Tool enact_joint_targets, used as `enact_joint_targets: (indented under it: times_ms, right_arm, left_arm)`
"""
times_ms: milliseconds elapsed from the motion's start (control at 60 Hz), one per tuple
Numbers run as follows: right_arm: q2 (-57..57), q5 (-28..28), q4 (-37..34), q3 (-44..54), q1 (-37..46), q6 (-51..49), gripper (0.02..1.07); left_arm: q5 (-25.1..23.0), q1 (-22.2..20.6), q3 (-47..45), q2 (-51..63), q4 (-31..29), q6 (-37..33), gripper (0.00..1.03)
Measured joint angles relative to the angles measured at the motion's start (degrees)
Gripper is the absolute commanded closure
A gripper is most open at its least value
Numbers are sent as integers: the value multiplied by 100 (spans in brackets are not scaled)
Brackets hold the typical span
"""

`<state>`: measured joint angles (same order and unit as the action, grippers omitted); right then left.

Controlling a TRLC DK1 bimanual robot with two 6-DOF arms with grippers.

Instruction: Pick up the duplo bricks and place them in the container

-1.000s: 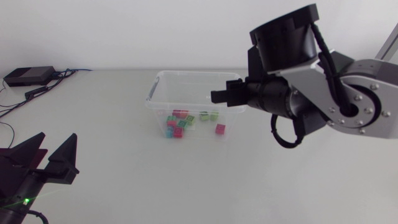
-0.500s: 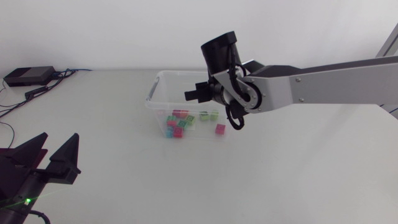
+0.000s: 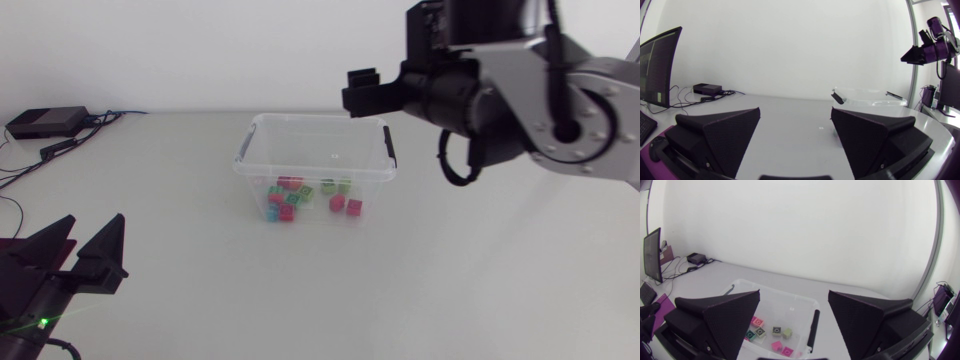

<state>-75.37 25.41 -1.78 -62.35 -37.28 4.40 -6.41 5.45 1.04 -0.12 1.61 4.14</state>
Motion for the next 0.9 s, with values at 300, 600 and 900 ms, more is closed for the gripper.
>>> enact_joint_targets:
  times_ms: [300,600,900]
  right_arm:
    - [2339,153,-13,1652,828,-752,6]
    - [4470,149,-229,2841,1429,-1370,6]
    - [5781,-352,-439,3781,1923,-1449,6]
  left_arm:
    - [13,0,0,0,-2,0,4]
    - [33,0,0,0,-4,-2,4]
    - [118,-50,0,0,-26,-7,4]
